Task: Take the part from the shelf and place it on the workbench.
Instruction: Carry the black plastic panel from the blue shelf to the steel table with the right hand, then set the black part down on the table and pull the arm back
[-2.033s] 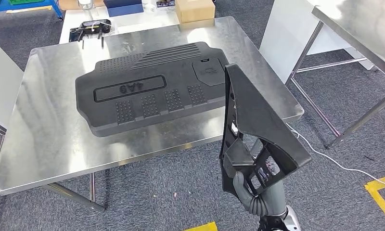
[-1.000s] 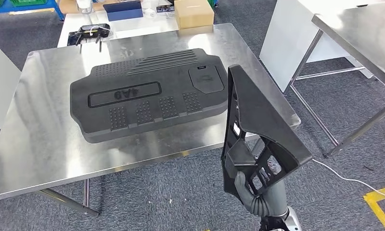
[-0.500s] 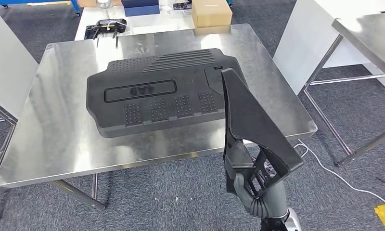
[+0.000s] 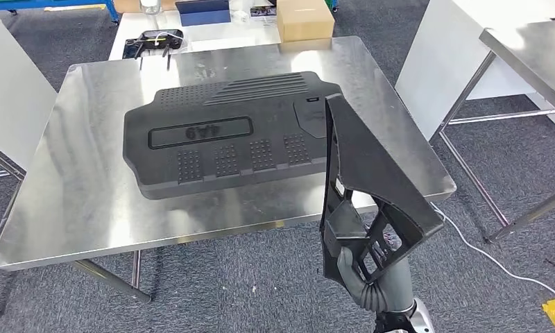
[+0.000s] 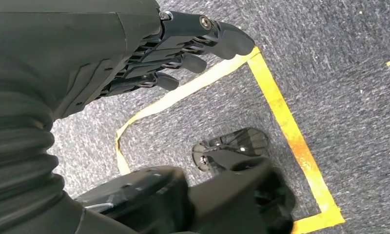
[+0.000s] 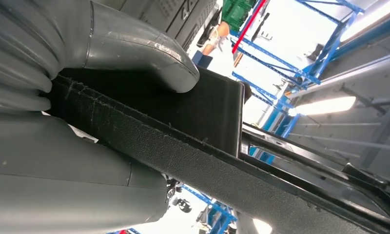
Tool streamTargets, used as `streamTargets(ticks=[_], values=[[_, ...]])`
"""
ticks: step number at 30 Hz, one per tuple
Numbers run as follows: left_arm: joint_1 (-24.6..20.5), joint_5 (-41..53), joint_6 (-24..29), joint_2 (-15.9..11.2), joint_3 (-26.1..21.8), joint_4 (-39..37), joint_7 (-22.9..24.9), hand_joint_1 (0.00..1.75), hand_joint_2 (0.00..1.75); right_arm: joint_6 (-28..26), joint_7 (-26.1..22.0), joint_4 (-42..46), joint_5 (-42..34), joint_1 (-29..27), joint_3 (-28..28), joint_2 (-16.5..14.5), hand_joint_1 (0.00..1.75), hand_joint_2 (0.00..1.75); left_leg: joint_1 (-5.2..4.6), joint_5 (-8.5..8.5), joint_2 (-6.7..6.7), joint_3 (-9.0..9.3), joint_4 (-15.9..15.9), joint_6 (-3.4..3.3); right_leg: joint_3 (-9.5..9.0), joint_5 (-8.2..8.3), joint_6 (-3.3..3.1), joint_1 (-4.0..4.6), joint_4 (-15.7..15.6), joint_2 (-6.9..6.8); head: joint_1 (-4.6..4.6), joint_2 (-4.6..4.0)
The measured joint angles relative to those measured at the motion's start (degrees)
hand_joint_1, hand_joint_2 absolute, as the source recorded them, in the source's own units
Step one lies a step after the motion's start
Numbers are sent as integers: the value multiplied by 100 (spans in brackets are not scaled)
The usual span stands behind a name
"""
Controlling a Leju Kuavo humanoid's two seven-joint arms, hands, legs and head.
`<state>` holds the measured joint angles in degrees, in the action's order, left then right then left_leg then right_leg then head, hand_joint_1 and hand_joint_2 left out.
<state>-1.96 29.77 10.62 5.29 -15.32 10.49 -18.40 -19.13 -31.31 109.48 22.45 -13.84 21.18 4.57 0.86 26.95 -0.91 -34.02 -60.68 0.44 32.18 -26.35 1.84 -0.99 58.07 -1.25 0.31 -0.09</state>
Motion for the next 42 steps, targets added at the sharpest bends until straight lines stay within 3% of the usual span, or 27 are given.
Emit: streamTargets(ticks=[3,5,8,10,11,13,14,16,19,23,27,36,42], values=[[-8,0,0,3,-2,0,2,0,175,-4,4,0,4,1,7,0,175,175,-39,-13,54,8,105,-105,9,0,82,8,-17,-50,-12,0],[-9,1,0,3,-4,0,4,0,175,-5,6,0,10,2,14,3,175,175,-35,-48,100,3,129,-185,105,-112,102,-8,164,-26,-19,0],[-13,2,0,4,-8,0,7,0,175,-8,9,-6,22,2,27,7,175,175,-37,-69,164,-21,138,-254,603,-545,53,-10,1175,71,-38,0],[-8,2,-1,3,-18,0,6,0,175,-8,13,-18,51,2,39,9,175,175,-44,-71,207,-31,137,-263,824,-641,73,-8,1597,91,-40,0],[-6,2,-3,2,-25,0,6,0,175,-10,14,-23,89,5,44,11,175,175,-46,-71,229,-28,137,-263,774,-557,110,-8,1479,94,-40,0],[-6,2,-10,3,-44,0,6,0,175,-19,19,-26,213,30,57,23,175,175,-46,-72,267,-19,136,-258,436,-264,178,-7,782,99,-44,0],[-6,5,-14,2,-51,0,7,0,175,-36,35,-26,326,56,69,34,175,175,-64,-66,281,-23,126,-246,252,-141,181,4,415,104,-45,0],[-5,17,-25,-4,-59,0,9,0,175,-83,112,-25,632,119,93,64,175,175,-101,-57,289,-37,110,-239,67,-25,146,15,35,114,-37,0],[3,42,-36,-24,-67,0,16,0,175,-135,198,-25,909,184,108,127,175,175,-117,-59,280,-31,116,-295,51,2,129,30,-10,116,-32,0],[3,76,-44,-28,-89,0,18,0,175,-203,253,-24,1122,265,146,201,175,175,-110,-87,277,-3,170,-255,50,4,114,44,-7,118,-32,0],[0,142,-101,-31,-106,0,-50,0,175,-328,585,-26,1870,592,285,413,175,175,-110,-99,270,-1,184,-216,57,6,95,45,-1,121,-32,0],[-27,340,-214,-40,-143,1,-38,0,175,-97,1796,-388,4081,2165,893,1117,175,175,-137,-113,260,-11,183,-188,60,25,80,24,1,122,-37,0],[-56,424,-321,-44,-152,7,28,0,175,203,2085,-889,4639,3245,1566,1214,175,175,-154,-123,270,-12,178,-201,61,31,88,6,0,120,-36,0]])
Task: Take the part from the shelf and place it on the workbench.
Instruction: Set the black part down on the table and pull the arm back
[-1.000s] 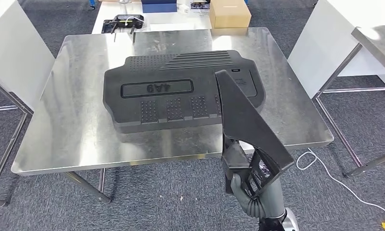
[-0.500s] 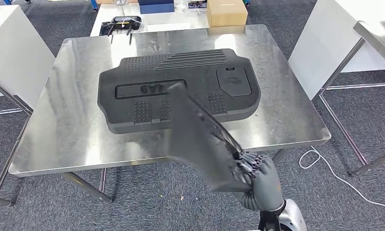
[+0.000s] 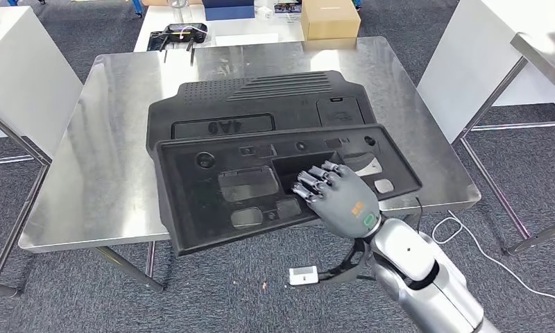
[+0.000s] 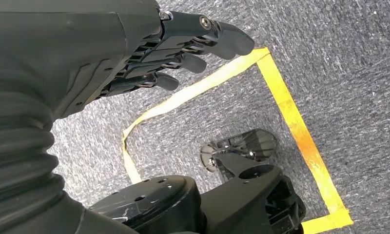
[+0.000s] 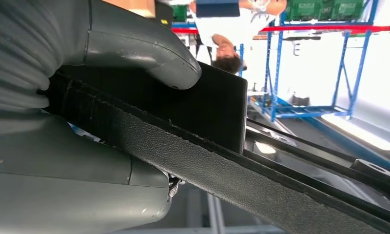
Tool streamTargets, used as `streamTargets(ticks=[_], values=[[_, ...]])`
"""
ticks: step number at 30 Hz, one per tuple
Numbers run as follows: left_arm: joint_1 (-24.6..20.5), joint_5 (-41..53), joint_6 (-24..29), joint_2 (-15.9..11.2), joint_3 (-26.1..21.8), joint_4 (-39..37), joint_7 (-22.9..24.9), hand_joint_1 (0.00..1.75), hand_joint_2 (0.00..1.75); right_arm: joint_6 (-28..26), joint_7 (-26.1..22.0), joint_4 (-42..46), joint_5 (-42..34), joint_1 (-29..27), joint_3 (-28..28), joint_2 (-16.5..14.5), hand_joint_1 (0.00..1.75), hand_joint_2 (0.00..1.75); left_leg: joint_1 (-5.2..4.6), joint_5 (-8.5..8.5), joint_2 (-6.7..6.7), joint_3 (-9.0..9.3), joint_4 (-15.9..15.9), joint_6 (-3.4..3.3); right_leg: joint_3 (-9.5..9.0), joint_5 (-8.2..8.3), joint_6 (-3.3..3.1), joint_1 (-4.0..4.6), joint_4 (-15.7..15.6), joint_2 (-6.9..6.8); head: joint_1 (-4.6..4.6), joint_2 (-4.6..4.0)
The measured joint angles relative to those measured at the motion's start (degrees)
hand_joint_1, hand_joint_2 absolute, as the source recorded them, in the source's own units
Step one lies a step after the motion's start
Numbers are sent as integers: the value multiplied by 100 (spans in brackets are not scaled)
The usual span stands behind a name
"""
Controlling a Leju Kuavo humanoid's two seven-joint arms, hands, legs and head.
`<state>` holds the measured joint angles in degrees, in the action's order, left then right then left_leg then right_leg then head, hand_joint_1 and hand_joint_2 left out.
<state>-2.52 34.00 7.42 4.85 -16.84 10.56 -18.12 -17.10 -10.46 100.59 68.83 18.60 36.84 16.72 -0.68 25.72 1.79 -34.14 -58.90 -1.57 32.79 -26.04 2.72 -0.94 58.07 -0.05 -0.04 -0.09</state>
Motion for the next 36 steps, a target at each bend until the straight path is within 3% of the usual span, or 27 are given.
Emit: streamTargets(ticks=[6,10,11,14,15,16,18,19,20,21,23,25,27,29,30,31,32,34,36], values=[[-10,52,-5,-5,-6,0,0,0,175,34,167,-222,210,464,418,26,175,175,-10,6,2,-11,-10,-9,3,7,12,-16,-16,0,1,0],[-19,66,-18,-15,-9,7,8,0,175,62,181,-330,254,631,599,44,175,175,36,-79,-9,89,193,-119,38,-9,72,-13,-1,-1,-5,0],[-27,65,-31,-13,-14,11,17,0,175,83,181,-365,251,685,646,52,175,175,67,-115,-19,128,263,-132,143,-93,68,-4,189,-1,-13,0],[-61,65,-69,-8,-46,25,48,0,175,162,178,-514,240,801,815,79,175,175,112,-134,-28,143,305,-135,696,-448,76,-48,1206,1,-23,-1],[-67,66,-74,-5,-58,29,55,0,175,178,177,-569,240,810,869,89,175,175,128,-127,-24,143,304,-121,810,-466,120,-77,1382,1,-22,-1],[-70,66,-77,-3,-67,33,62,0,175,186,176,-617,239,818,915,96,175,175,152,-118,-14,144,299,-93,815,-392,190,-112,1335,0,-22,0],[-75,52,-84,1,-91,39,78,0,175,189,176,-693,235,857,995,104,175,175,215,-80,5,146,262,3,521,-67,378,-202,648,-3,-26,0],[-80,40,-86,-10,-105,44,85,0,175,189,176,-726,232,887,1029,105,175,175,229,-47,14,135,226,70,340,65,438,-221,298,11,-41,0],[-86,28,-89,-17,-121,48,91,0,175,189,175,-754,227,913,1064,102,175,175,236,-16,17,123,183,129,212,142,429,-230,54,30,-49,0],[-92,19,-90,-24,-134,51,94,0,175,190,173,-781,223,934,1098,101,175,175,232,6,22,113,153,179,152,159,374,-221,-47,49,-50,0],[-99,-8,-91,-25,-160,53,98,0,175,196,165,-828,220,969,1159,103,175,175,246,21,33,115,146,238,151,128,183,-180,-7,72,-38,0],[-103,-40,-92,-22,-186,52,98,0,175,203,157,-867,221,1018,1208,108,175,175,273,90,-25,86,40,267,128,111,61,-168,4,69,-19,0],[-112,-57,-94,-21,-226,52,98,0,175,206,147,-898,220,1063,1247,108,175,175,275,332,-116,-168,-500,266,84,87,-24,-155,-5,60,5,0],[-113,-62,-95,-22,-261,52,99,0,175,207,137,-939,220,1081,1291,108,175,175,262,617,-143,-623,-1314,246,42,49,-82,-106,-3,45,13,0],[-110,-63,-95,-23,-274,52,101,0,175,208,133,-961,220,1083,1317,109,175,175,256,657,-144,-799,-1575,230,20,32,-106,-80,-2,39,12,0],[-107,-64,-95,-23,-285,52,102,0,175,208,133,-981,220,1082,1343,109,175,175,249,588,-144,-884,-1638,207,-5,14,-129,-59,-1,37,11,0],[-104,-69,-95,-24,-296,52,104,0,175,208,137,-998,220,1082,1366,109,175,175,239,405,-144,-849,-1462,174,-35,-6,-144,-45,-1,38,10,0],[-101,-91,-95,-28,-318,53,110,0,175,205,154,-1024,221,1082,1395,109,175,175,202,-45,-151,-544,-706,100,-101,-56,-146,-27,-3,40,10,0],[-98,-112,-95,-32,-334,53,114,0,175,202,176,-1043,224,1084,1411,109,175,175,154,-225,-159,-307,-155,71,-122,-100,-104,3,-1,41,13,0]])
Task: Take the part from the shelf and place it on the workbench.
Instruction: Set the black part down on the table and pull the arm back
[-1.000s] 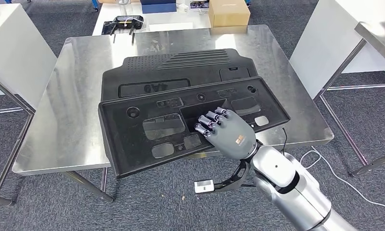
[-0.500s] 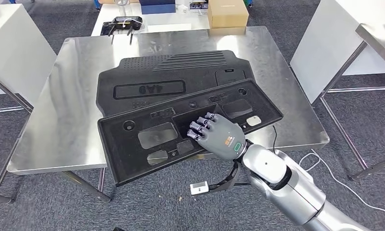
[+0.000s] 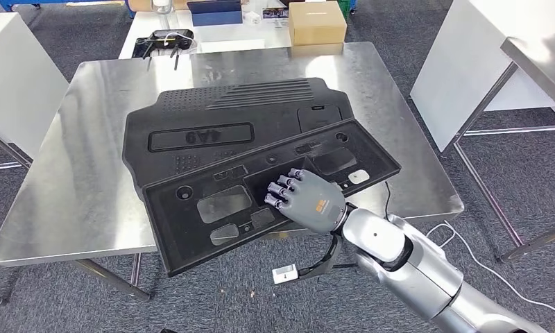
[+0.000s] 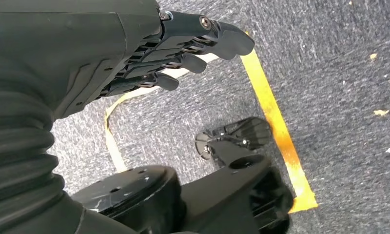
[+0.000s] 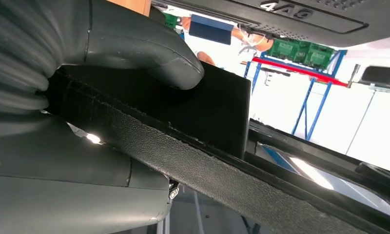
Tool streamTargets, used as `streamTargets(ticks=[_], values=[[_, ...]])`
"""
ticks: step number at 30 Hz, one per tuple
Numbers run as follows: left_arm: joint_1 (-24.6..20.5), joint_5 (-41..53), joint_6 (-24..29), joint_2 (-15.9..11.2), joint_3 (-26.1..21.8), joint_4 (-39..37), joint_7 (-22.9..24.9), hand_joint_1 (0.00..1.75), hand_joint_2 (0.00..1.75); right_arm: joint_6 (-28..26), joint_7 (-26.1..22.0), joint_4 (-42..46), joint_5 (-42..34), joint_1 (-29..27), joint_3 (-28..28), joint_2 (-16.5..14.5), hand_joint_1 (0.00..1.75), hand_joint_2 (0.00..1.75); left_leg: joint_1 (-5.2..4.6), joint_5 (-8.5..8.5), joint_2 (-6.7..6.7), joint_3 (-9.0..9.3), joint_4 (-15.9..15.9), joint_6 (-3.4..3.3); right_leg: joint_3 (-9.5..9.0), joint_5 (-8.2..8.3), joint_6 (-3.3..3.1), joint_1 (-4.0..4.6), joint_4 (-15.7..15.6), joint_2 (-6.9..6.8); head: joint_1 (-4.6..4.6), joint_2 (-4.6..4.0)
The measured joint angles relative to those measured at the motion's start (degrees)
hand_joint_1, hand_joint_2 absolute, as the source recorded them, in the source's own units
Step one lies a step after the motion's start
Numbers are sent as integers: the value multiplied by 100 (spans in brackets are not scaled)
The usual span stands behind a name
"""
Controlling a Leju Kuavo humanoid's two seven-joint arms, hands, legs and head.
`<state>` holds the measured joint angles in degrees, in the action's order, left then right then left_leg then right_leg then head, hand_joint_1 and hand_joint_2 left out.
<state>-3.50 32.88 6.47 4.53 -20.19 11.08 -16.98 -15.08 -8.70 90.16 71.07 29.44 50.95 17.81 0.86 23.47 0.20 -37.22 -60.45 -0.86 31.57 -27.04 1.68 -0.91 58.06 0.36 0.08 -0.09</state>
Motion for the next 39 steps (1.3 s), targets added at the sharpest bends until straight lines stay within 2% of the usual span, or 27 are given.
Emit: streamTargets(ticks=[3,5,6,8,9,10,11,13,14,15,17,19,20,21,23,24,25,26,27,28,29,30,31,34,35,36,39], values=[[10,-9,-3,-1,-11,0,-1,0,175,-7,27,-25,12,-4,38,-2,175,175,-35,25,15,27,122,-11,23,-35,82,5,-25,-21,4,0],[18,-11,-8,-2,-28,0,-10,0,175,-16,46,-36,24,4,52,-4,175,175,-33,21,37,61,169,-55,125,-146,102,-3,161,-35,-2,0],[20,-11,-11,-3,-39,0,-15,0,175,-22,61,-41,32,9,56,-6,175,175,-29,24,44,78,185,-80,276,-257,86,0,430,-36,-7,0],[18,-12,-21,-3,-55,0,-22,0,175,-33,89,-60,49,3,68,-5,175,175,-40,47,57,86,187,-125,730,-499,40,7,1217,-32,-9,0],[17,-12,-25,-3,-61,0,-24,0,175,-36,98,-73,55,-15,75,-2,175,175,-47,60,66,91,187,-140,937,-546,46,11,1516,-31,-8,0],[19,-12,-29,-3,-67,0,-25,0,175,-37,102,-89,59,-32,83,2,175,175,-52,72,78,101,186,-150,1055,-512,74,12,1626,-31,-8,0],[20,-12,-31,-2,-72,0,-26,0,175,-39,107,-102,61,-43,87,5,175,175,-55,84,90,118,185,-153,1052,-387,119,12,1496,-31,-9,0],[23,-12,-33,3,-79,0,-28,0,175,-55,125,-117,83,-45,92,14,175,175,-58,113,111,159,185,-136,761,-5,196,13,729,-34,-15,0],[22,-11,-34,7,-81,0,-30,0,175,-72,138,-119,102,-43,92,19,175,175,-73,133,120,175,180,-115,590,152,194,22,355,-34,-14,0],[21,-11,-34,9,-85,0,-32,0,175,-91,150,-121,120,-43,92,23,175,175,-88,153,127,185,177,-92,470,244,169,29,109,-33,-14,0],[23,-10,-33,10,-90,0,-34,0,175,-120,170,-126,151,-46,94,27,175,175,-112,182,131,194,173,-49,393,286,90,52,-18,-30,-8,0],[27,-8,-33,8,-92,1,-35,0,175,-128,197,-129,185,-47,92,40,175,175,-97,225,109,179,126,-2,359,286,24,16,-37,-30,-8,0],[30,-5,-32,8,-93,1,-35,0,175,-133,216,-132,207,-47,90,48,175,175,-85,302,92,127,-5,27,327,278,-11,-5,-49,-32,1,0],[32,-3,-31,7,-93,1,-35,0,175,-140,238,-136,228,-49,87,54,175,175,-73,426,73,19,-252,56,287,266,-46,-28,-58,-34,10,0],[40,3,-30,10,-93,-3,-34,0,175,-168,277,-158,268,-68,85,59,175,175,-43,740,46,-353,-1023,106,223,227,-97,-28,-57,-37,27,0],[46,5,-29,10,-93,-5,-34,0,175,-185,293,-173,288,-86,84,60,175,175,-26,829,38,-535,-1344,126,197,210,-107,-28,-57,-36,25,0],[52,10,-28,11,-93,-7,-33,0,175,-208,310,-191,307,-110,80,61,175,175,-8,822,30,-645,-1495,144,172,192,-108,-33,-56,-34,26,0],[57,14,-28,10,-93,-8,-33,0,175,-230,325,-209,328,-137,72,61,175,175,12,701,23,-638,-1407,157,142,170,-96,-42,-54,-31,28,0],[60,19,-27,6,-95,-8,-33,0,175,-247,341,-226,345,-159,62,61,175,175,32,496,13,-515,-1103,168,106,142,-70,-56,-52,-27,28,0],[61,26,-26,4,-96,-8,-33,0,175,-263,358,-244,358,-175,50,61,175,175,52,292,4,-331,-699,184,69,109,-35,-66,-48,-24,30,0],[61,37,-24,8,-97,-9,-33,0,175,-276,369,-259,366,-182,36,61,175,175,54,158,2,-143,-327,195,48,76,4,-61,-36,-20,40,0],[59,46,-22,13,-97,-10,-33,0,175,-285,378,-272,369,-183,22,61,175,175,51,92,6,-11,-73,188,40,53,45,-51,-30,-16,48,0],[56,55,-21,20,-97,-12,-33,0,175,-295,384,-283,370,-184,9,61,175,175,37,98,17,51,40,170,42,42,79,-41,-32,-15,49,0],[64,67,-20,23,-99,-12,-32,0,175,-306,392,-311,391,-198,-34,58,175,175,-6,121,44,67,68,41,56,24,160,-48,-45,-19,31,0],[69,71,-20,22,-101,-10,-32,0,175,-311,397,-319,407,-203,-56,57,175,175,-10,122,49,75,79,-10,113,-24,172,-53,50,-22,28,0],[69,75,-20,22,-102,-9,-33,0,175,-318,405,-328,422,-207,-84,56,175,175,-10,124,53,85,89,-58,242,-116,170,-52,275,-24,22,0],[65,97,-23,21,-114,-9,-35,0,175,-335,440,-401,467,-231,-173,55,175,175,-36,155,67,95,93,-149,941,-464,125,-29,1436,-25,9,0]])
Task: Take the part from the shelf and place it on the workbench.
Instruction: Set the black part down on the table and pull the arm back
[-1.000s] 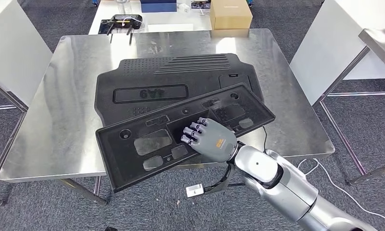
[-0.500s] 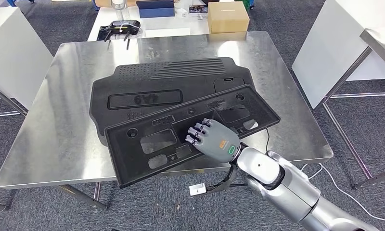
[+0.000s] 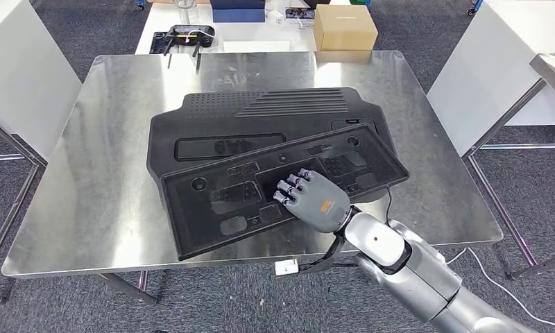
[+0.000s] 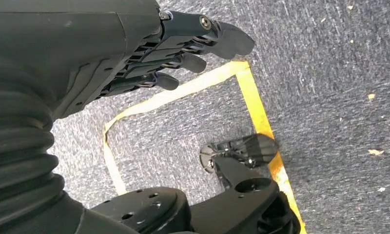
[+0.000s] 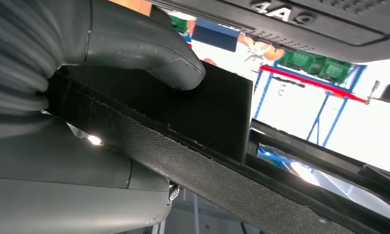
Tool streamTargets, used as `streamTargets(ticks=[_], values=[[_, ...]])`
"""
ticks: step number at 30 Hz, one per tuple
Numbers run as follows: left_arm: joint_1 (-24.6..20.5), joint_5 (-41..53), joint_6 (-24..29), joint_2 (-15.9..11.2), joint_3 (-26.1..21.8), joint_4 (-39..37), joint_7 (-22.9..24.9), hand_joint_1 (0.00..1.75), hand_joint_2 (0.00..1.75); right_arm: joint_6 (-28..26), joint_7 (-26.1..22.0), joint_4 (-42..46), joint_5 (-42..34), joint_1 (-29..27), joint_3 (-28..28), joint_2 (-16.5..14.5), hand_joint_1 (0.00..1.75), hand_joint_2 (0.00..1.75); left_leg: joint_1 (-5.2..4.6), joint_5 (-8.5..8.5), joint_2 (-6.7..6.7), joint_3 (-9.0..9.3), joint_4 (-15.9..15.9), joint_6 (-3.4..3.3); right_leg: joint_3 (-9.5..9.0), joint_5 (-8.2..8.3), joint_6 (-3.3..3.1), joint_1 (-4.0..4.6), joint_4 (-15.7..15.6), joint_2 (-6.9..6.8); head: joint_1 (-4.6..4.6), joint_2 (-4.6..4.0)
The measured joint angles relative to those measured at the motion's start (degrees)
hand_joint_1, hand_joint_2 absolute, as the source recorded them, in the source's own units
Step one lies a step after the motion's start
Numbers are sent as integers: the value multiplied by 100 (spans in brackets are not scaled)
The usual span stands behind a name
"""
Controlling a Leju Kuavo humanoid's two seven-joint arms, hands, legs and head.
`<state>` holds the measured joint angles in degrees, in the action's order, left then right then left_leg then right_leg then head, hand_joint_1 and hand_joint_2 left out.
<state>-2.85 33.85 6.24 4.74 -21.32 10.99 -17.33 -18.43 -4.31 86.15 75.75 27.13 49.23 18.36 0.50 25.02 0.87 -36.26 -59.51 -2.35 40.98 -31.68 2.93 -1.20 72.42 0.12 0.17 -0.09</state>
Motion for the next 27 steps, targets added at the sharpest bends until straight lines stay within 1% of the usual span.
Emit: streamTargets(ticks=[1,2,3,4,5,6,7,8,9,11,12,13,15,16,17,18,19,20,21,22,23,25,26,27], values=[[1,11,-5,-1,-9,0,1,0,175,-3,13,-44,16,-13,-26,-1,175,175,-13,11,6,8,0,-15,171,-21,10,7,225,0,1,0],[1,25,-13,-1,-17,0,1,0,175,-7,22,-93,28,-25,-53,-2,175,175,-27,21,15,21,0,-24,229,52,36,13,218,0,1,0],[-1,45,-25,-2,-25,1,2,0,175,-11,25,-141,26,-30,-85,-5,175,175,-37,30,25,39,0,-28,158,205,66,23,-28,-1,2,0],[-4,65,-38,-2,-30,1,3,0,175,-17,22,-187,14,-27,-121,-12,175,175,-42,41,35,59,0,-27,-11,401,84,40,-441,-1,1,0],[-9,82,-50,0,-33,2,6,0,175,-30,13,-234,0,-14,-164,-23,175,175,-59,55,45,73,-4,-16,-198,575,76,67,-868,0,1,0],[-14,98,-60,2,-34,2,11,0,175,-51,1,-281,0,6,-207,-38,175,175,-71,71,52,82,-6,1,-354,701,47,90,-1192,0,4,0],[-19,113,-65,3,-35,2,18,0,175,-92,-12,-334,25,33,-248,-54,175,175,-82,85,56,87,-6,20,-450,766,7,112,-1379,1,7,0],[-23,134,-68,4,-36,2,26,0,175,-150,-22,-396,69,60,-285,-70,175,175,-89,98,58,91,-4,44,-485,780,-35,129,-1435,2,9,0],[-28,158,-72,4,-36,3,36,0,175,-221,-29,-462,116,85,-319,-85,175,175,-85,110,58,101,3,70,-502,787,-69,128,-1446,1,9,0],[-38,200,-75,1,-36,10,53,0,175,-372,-43,-610,167,125,-399,-121,175,175,-75,176,38,77,-77,128,-566,793,-141,70,-1495,-4,12,0],[-44,212,-77,1,-36,14,60,0,175,-443,-57,-684,163,146,-438,-141,175,175,-71,272,23,6,-253,160,-612,793,-179,36,-1524,-9,21,0],[-46,216,-78,1,-36,16,67,0,175,-501,-74,-756,155,163,-471,-163,175,175,-57,414,9,-131,-552,190,-660,784,-215,8,-1541,-14,30,0],[-47,223,-82,4,-36,16,81,0,175,-571,-105,-882,142,187,-512,-197,175,175,-20,714,-3,-516,-1315,250,-719,750,-257,8,-1544,-19,43,0],[-46,227,-83,4,-36,16,87,0,175,-580,-117,-937,141,189,-522,-210,175,175,6,762,-8,-674,-1566,279,-742,732,-261,6,-1543,-17,41,0],[-46,233,-84,4,-36,16,91,0,175,-582,-124,-985,142,189,-529,-223,175,175,32,701,-18,-737,-1610,305,-765,714,-249,-2,-1540,-12,43,0],[-46,240,-84,2,-36,17,93,0,175,-584,-130,-1028,141,188,-536,-236,175,175,59,537,-32,-684,-1427,329,-794,691,-227,-16,-1536,-5,44,0],[-47,251,-84,-1,-36,19,95,0,175,-590,-133,-1073,134,189,-551,-250,175,175,89,303,-50,-526,-1055,356,-828,660,-191,-32,-1527,3,44,0],[-47,260,-86,1,-36,19,98,0,175,-607,-133,-1118,120,192,-574,-262,175,175,109,132,-60,-337,-662,384,-853,624,-147,-38,-1513,9,50,0],[-50,267,-93,3,-36,19,101,0,175,-636,-132,-1168,101,200,-608,-272,175,175,119,18,-53,-172,-339,384,-863,590,-103,-31,-1490,13,59,0],[-53,271,-102,6,-36,19,104,0,175,-678,-131,-1221,83,206,-649,-282,175,175,118,-26,-42,-70,-144,367,-860,568,-63,-20,-1476,14,65,0],[-56,273,-111,8,-36,19,105,0,175,-730,-130,-1274,70,211,-691,-292,175,175,103,1,-27,-38,-89,329,-853,557,-33,-5,-1477,15,73,0],[-59,279,-121,-5,-37,22,107,0,175,-831,-130,-1380,60,214,-772,-318,175,175,79,5,-9,-32,-71,224,-837,546,14,-8,-1494,12,73,0],[-59,283,-123,-14,-38,26,107,0,175,-867,-132,-1434,58,214,-817,-329,175,175,71,9,-2,-23,-63,176,-809,515,29,-16,-1445,7,72,0],[-60,288,-125,-21,-40,31,107,0,175,-891,-135,-1489,54,216,-867,-337,175,175,68,12,4,-13,-54,127,-728,449,35,-23,-1297,4,66,0]])
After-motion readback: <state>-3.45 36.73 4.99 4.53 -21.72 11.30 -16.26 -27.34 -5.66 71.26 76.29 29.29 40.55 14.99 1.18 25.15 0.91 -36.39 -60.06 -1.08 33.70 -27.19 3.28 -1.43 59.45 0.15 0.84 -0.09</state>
